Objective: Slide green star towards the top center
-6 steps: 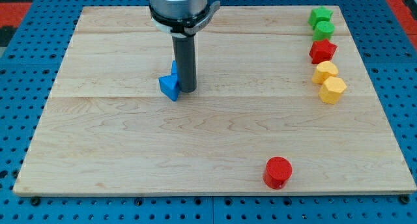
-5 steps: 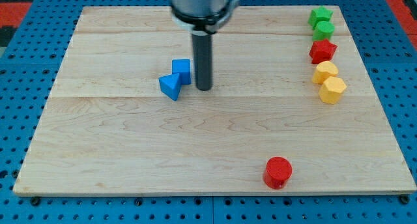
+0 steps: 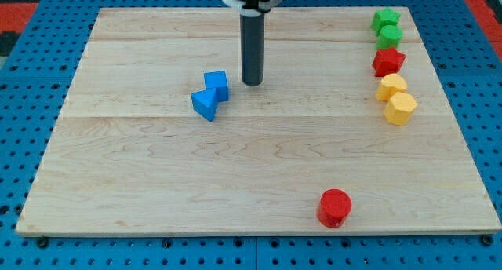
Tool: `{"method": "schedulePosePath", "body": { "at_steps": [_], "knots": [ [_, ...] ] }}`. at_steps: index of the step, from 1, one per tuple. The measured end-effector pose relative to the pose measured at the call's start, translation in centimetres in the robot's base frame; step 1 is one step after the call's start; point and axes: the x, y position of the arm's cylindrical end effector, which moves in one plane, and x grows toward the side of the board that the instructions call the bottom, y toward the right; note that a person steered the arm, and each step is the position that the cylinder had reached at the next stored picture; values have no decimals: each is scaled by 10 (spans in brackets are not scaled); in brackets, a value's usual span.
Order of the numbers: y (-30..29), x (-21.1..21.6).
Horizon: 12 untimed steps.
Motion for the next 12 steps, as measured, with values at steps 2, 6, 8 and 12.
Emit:
{"method": "schedulePosePath", "body": {
  "at_steps": [2,6,8,12],
  "knots": [
    [127,48],
    [355,78],
    [355,60],
    [340,-64]
  ]
}}
